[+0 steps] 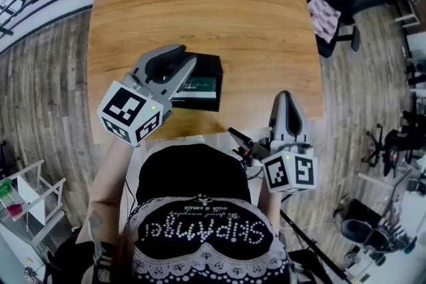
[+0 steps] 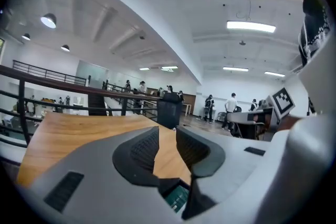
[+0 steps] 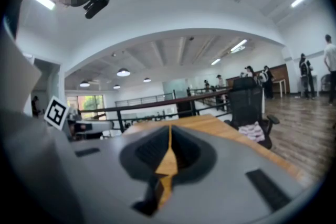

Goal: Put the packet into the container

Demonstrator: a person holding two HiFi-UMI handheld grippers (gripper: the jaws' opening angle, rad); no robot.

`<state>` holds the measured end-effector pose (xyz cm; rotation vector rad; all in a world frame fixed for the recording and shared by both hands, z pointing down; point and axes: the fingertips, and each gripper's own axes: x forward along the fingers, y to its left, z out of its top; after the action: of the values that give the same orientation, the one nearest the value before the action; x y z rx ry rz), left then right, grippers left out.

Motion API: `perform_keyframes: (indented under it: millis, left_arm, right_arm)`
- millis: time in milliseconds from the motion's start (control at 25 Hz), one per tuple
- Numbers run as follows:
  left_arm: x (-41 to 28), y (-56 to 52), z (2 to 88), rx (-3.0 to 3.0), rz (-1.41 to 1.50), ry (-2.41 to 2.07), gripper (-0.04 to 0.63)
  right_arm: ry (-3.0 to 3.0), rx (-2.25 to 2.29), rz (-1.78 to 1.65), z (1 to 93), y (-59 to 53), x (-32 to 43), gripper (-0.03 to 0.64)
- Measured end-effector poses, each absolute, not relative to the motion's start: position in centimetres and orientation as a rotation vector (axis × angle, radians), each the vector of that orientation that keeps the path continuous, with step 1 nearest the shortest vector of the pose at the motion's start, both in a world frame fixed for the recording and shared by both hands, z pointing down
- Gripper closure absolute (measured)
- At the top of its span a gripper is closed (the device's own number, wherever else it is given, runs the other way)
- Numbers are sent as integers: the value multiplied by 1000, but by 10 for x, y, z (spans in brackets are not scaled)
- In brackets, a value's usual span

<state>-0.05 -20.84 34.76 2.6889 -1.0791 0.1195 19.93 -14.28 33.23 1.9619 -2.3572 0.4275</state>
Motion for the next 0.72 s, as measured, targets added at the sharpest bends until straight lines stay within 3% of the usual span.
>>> perform_keyframes:
  millis: [200,720]
  left_arm:
    - [-30,-205,303,2648,-46,-1301,532]
    - [-83,-168,271,2527,-149,-1658,563]
  right_arm:
    - [-2391,1953,393,324,-142,198,581]
    - [-2435,1918,296,310,-134,189,581]
